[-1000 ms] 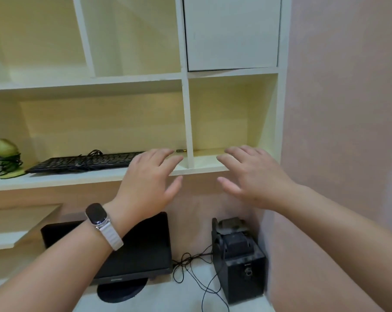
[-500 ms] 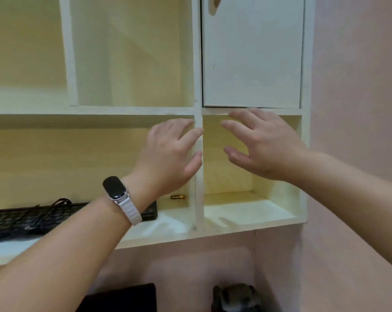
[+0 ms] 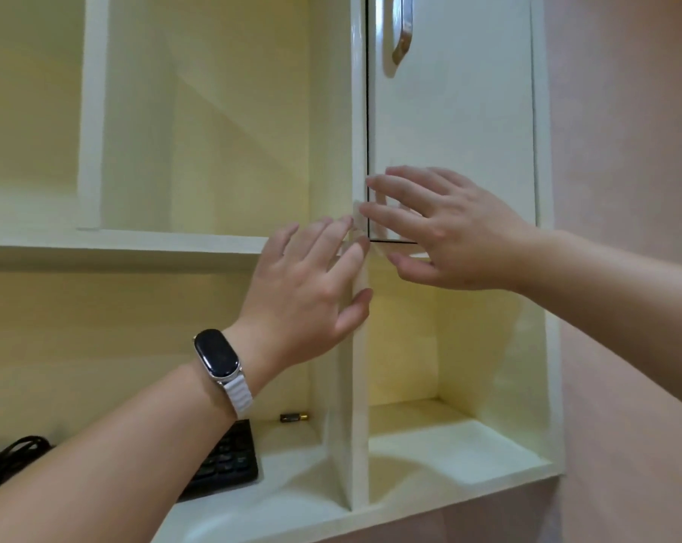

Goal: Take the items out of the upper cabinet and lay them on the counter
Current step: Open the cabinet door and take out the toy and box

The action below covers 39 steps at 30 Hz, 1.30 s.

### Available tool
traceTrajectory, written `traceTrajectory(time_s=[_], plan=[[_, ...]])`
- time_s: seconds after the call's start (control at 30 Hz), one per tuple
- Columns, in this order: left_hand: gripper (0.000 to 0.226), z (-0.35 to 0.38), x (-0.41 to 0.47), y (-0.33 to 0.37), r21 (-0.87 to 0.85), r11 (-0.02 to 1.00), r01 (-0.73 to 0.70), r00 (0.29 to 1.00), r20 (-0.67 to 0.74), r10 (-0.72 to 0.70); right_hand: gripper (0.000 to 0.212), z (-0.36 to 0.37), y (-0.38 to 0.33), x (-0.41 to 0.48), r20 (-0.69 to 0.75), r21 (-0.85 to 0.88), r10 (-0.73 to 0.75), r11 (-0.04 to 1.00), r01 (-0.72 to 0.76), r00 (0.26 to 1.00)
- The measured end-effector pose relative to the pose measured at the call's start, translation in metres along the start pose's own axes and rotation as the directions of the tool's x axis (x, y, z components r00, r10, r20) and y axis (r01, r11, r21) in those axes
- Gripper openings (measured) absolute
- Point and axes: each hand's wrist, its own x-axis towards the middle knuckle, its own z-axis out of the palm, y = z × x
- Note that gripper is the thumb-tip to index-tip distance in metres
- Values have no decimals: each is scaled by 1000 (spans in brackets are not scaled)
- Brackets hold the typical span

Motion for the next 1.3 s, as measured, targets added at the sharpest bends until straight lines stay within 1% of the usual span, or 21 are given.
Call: traceTrajectory(time_s=[0.1,0.2,0.37,0.5,0.57,0.67,0.73,0.8,0.93,1.07,1.2,1.3], plan=[[56,2,-4,0,39,999,-20,1000,0,20,54,5,8,6,32,-45,-89,995,90,996],[56,4,-5,1,65,998,-28,1000,-12,29,54,7,21,4,53,-95,-166,981,170,985],[58,7,-6,0,108,993,-43,999,-14,45,42,0,26,11,4,-100,-237,966,237,971],[58,8,-6,1,115,993,-38,999,-17,40,30,-7,27,19,7,-141,-293,946,291,956],[58,5,-4,2,124,991,-40,999,2,40,26,-13,28,19,8,-152,-325,934,323,946],[57,-1,-2,4,136,990,-38,999,43,32,28,-27,30,20,25,-161,-362,919,361,932],[57,-5,-1,6,141,989,-41,996,84,29,29,-40,33,16,58,-180,-369,910,373,928],[58,-10,1,7,145,988,-60,988,148,38,30,-53,37,8,53,-183,-378,906,381,924],[64,-22,8,17,177,983,-43,952,307,-14,28,-79,45,-9,3,-161,-403,903,398,915],[66,-31,24,39,206,978,33,903,413,-118,25,-96,54,-27,-128,-100,-370,928,359,920],[66,-30,37,63,213,977,1,859,501,-110,20,-107,62,-47,-238,-40,-338,940,339,911],[67,-27,36,69,217,976,1,841,528,-118,12,-119,73,-70,-303,-7,-311,946,324,901]])
